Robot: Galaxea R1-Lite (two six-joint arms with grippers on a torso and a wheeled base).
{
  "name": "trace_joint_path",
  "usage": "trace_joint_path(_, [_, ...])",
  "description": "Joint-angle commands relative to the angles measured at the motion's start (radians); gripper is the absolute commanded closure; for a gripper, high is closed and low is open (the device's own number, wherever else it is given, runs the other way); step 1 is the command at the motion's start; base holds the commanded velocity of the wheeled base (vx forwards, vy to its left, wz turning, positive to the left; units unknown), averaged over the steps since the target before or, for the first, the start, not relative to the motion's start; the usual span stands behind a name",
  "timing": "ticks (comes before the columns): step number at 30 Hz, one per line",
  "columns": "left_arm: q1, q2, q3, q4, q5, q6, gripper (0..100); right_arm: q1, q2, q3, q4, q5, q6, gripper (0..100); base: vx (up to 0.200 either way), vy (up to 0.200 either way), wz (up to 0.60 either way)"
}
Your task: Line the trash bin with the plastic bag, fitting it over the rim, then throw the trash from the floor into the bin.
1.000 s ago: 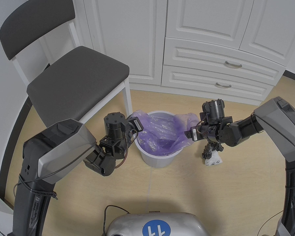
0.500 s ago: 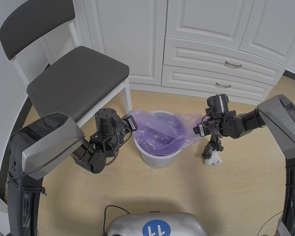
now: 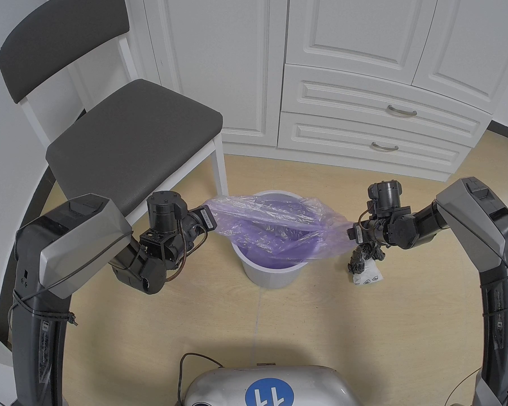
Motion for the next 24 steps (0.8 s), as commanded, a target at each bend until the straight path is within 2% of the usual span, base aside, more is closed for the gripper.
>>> trace_joint_path(1, [0.008, 0.017, -0.003, 0.000, 0.000, 0.000, 100, -0.006, 0.023, 0.000, -0.001, 0.005, 0.014, 0, 0.000, 0.000, 0.00])
trace_joint_path(5, [0.002, 0.002, 0.010, 0.000, 0.000, 0.000, 100, 0.009, -0.010, 0.006, 0.001, 0.020, 0.046, 0, 0.000, 0.000, 0.00])
trace_joint_path(12, [-0.037, -0.040, 0.053, 0.000, 0.000, 0.000, 100, 0.138, -0.227, 0.092, 0.007, 0.043, 0.023, 0, 0.000, 0.000, 0.00])
trace_joint_path(17, [-0.037, -0.037, 0.053, 0.000, 0.000, 0.000, 100, 0.222, -0.268, 0.096, 0.001, 0.032, -0.040, 0, 0.000, 0.000, 0.00])
trace_joint_path(21, [-0.037, -0.040, 0.062, 0.000, 0.000, 0.000, 100, 0.271, -0.216, 0.084, -0.012, 0.020, -0.156, 0, 0.000, 0.000, 0.00])
trace_joint_path(22, [-0.037, -0.040, 0.062, 0.000, 0.000, 0.000, 100, 0.271, -0.213, 0.084, -0.013, 0.020, -0.161, 0, 0.000, 0.000, 0.00])
trace_joint_path(24, [-0.037, -0.046, 0.065, 0.000, 0.000, 0.000, 100, 0.284, -0.156, 0.090, -0.104, 0.005, -0.250, 0, 0.000, 0.000, 0.00])
